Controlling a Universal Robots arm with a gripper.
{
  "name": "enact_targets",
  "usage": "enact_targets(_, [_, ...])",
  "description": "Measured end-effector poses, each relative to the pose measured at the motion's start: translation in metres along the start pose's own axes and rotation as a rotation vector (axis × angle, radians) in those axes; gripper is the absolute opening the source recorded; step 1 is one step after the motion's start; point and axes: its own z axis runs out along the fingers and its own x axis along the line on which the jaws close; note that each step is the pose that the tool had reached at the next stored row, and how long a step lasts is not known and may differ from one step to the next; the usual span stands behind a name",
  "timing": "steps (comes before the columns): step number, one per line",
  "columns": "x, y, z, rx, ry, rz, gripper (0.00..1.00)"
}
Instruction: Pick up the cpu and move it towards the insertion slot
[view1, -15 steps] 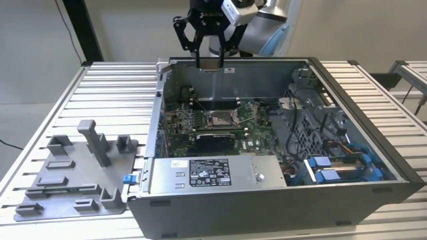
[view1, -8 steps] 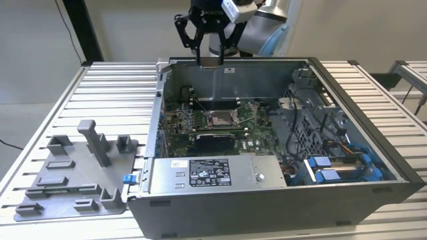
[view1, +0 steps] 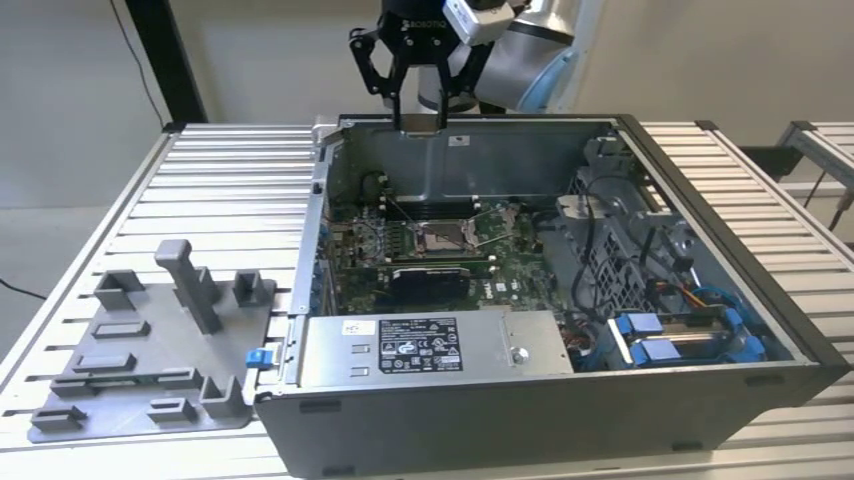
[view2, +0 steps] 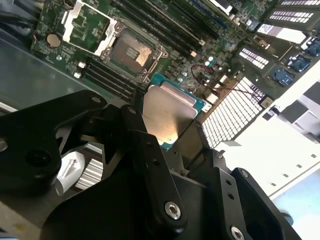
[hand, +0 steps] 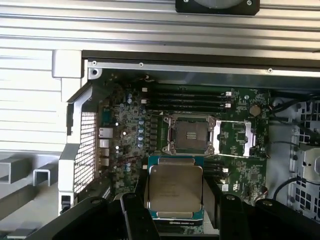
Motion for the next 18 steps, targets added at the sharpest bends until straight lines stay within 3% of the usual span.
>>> enact_targets(3, [0.0, 0.0, 0.0, 0.0001, -0.0004, 0.009, 0.0])
enact_targets(18, [0.0, 0.0, 0.0004, 0.0028, -0.0073, 0.178, 0.0])
